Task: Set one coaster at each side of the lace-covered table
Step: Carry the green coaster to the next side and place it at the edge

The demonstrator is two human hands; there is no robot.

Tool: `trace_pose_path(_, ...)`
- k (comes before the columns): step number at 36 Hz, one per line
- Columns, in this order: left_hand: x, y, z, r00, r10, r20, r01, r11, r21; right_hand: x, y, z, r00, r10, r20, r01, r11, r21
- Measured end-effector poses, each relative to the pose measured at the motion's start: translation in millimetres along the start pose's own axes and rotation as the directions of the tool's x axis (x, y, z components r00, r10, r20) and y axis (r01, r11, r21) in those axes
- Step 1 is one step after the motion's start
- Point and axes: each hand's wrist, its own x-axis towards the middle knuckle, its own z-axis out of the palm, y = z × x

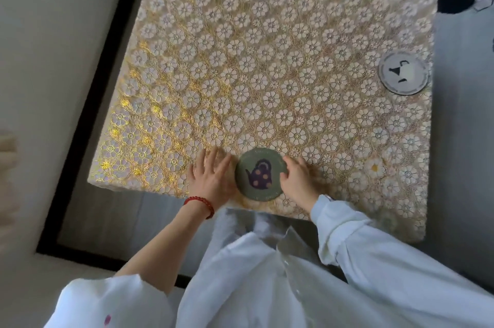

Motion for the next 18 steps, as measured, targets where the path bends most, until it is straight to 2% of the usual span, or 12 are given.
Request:
trace_pose_path(8, 25, -9, 6, 0.987, 0.157, 0.024, -0.158, 0.984, 0.078, 6, -9, 4, 0.996, 0.039, -0.086, -0.035, 0.999, 0.039)
trace_pose_path(18, 36, -16, 8, 0.977, 0.213, 0.027, -0.215, 0.973, 0.079, 1, -12, 11, 0.99, 0.104, -0.1, -0.094, 0.991, 0.097)
